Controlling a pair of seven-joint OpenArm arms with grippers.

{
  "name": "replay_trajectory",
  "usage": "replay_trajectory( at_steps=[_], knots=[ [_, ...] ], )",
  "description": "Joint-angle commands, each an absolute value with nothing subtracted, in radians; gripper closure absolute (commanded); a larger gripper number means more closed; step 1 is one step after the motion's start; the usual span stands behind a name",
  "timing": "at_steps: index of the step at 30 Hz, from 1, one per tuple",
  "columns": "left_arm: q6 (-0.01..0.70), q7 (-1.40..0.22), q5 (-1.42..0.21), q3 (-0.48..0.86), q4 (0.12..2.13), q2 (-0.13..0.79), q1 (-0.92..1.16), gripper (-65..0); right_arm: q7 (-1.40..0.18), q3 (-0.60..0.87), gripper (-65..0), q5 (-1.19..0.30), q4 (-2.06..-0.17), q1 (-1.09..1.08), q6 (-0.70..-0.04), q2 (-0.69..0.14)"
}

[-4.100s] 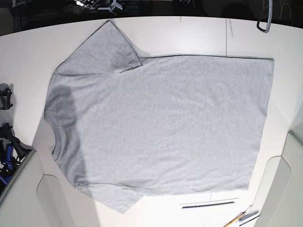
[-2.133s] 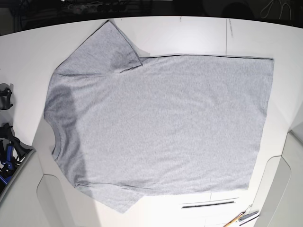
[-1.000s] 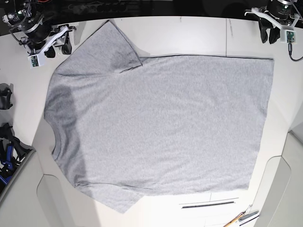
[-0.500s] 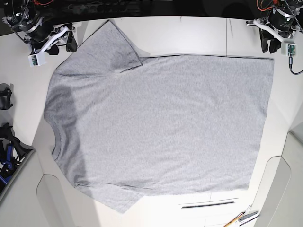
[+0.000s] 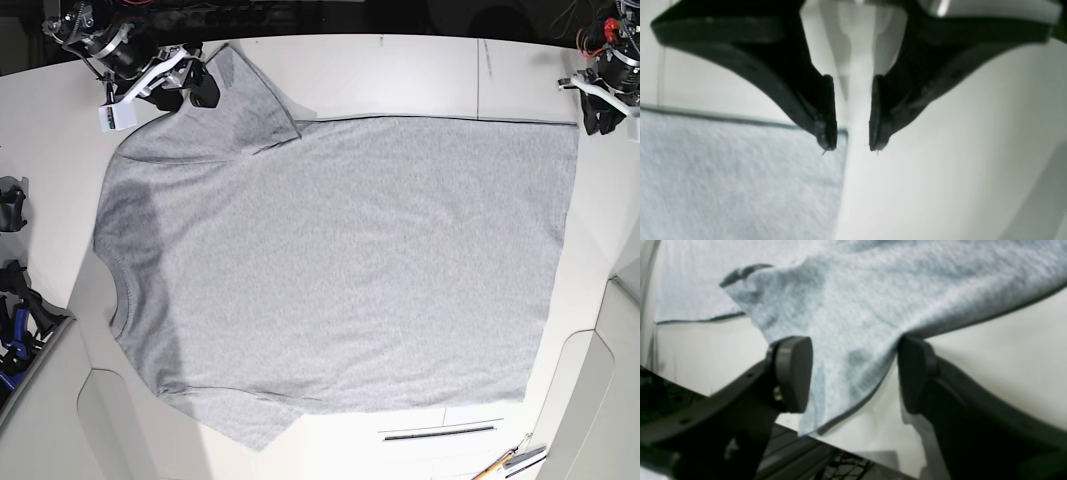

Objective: Fold the T-shirt properly
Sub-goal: 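Move both grippers to the shirt's shoulder edge and grasp it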

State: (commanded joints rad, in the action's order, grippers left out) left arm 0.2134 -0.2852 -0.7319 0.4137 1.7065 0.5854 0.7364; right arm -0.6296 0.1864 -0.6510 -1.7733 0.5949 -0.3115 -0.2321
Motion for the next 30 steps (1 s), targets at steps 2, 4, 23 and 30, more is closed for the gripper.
replay_trajectory(
  at_steps=[2, 4, 23, 30],
  knots=[
    [0.271, -0.292, -0.784, 0.414, 1.662, 0.595, 0.700, -20.4, -0.630, 0.186, -40.7, -0.649, -1.773, 0.590, -0.311, -0.233],
    [0.287, -0.305, -0.833, 0.414, 1.612, 0.603, 0.668, -20.4, -0.630, 0.186, -40.7, -0.647, -1.773, 0.587, -0.311, -0.233],
    [0.506, -0.434, -1.035, 0.413, 1.423, 0.604, 0.579, -20.4, -0.630, 0.141, -40.7, -0.666, -1.773, 0.574, -0.311, -0.232],
    [0.506, -0.434, -1.028, 0.412, 1.423, 0.604, 0.576, -20.4, -0.629, 0.126, -40.7, -0.658, -1.773, 0.560, -0.311, -0.229]
  ],
)
